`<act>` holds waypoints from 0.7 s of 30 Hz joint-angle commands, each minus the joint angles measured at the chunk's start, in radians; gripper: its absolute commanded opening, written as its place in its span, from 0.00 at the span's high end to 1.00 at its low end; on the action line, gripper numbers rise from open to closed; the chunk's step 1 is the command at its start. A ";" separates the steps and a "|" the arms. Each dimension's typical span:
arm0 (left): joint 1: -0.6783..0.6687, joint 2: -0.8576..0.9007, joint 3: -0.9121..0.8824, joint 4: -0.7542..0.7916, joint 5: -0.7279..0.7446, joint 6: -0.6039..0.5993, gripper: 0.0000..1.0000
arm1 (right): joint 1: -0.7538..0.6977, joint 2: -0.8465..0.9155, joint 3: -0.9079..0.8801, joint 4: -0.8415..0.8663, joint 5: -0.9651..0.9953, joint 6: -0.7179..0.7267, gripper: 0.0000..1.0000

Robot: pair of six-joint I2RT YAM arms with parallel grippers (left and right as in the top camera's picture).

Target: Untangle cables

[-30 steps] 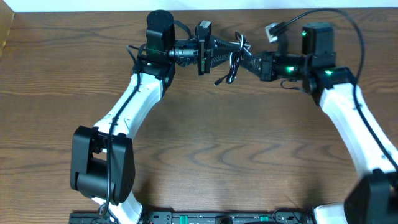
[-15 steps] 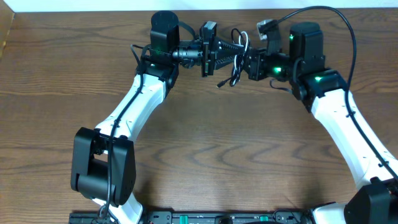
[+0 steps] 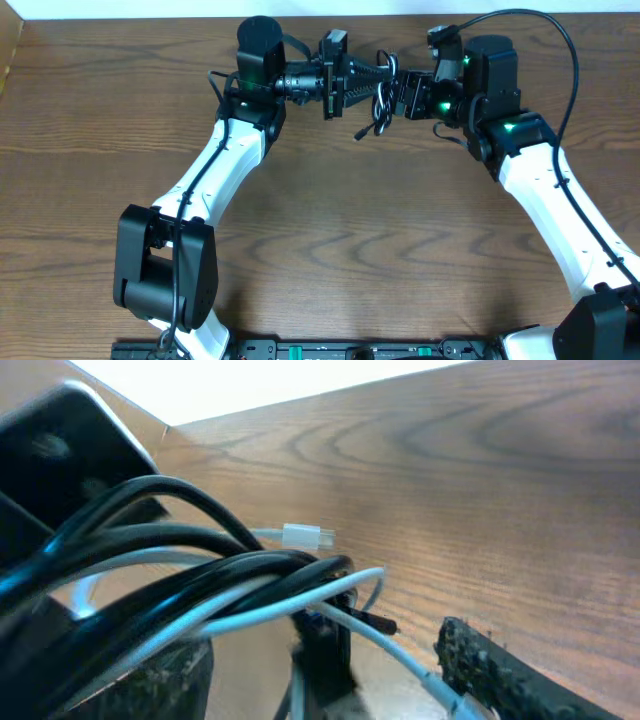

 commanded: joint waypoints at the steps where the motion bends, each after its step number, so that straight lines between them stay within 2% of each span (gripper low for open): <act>1: -0.008 -0.019 0.010 0.011 0.080 0.187 0.93 | -0.028 -0.006 0.014 -0.033 -0.060 -0.014 0.32; 7: -0.006 -0.018 -0.009 -0.006 0.164 0.514 0.93 | -0.132 -0.043 0.014 -0.113 -0.202 -0.052 0.34; 12: -0.006 -0.017 -0.027 -0.084 0.235 0.803 0.93 | -0.210 -0.101 0.014 -0.233 -0.275 -0.155 0.34; 15: -0.006 -0.014 -0.055 -0.106 0.235 0.917 0.93 | -0.255 -0.132 0.014 -0.285 -0.278 -0.168 0.34; 21: -0.018 0.002 -0.138 -0.105 0.233 1.023 0.93 | -0.274 -0.163 0.014 -0.279 -0.355 -0.170 0.37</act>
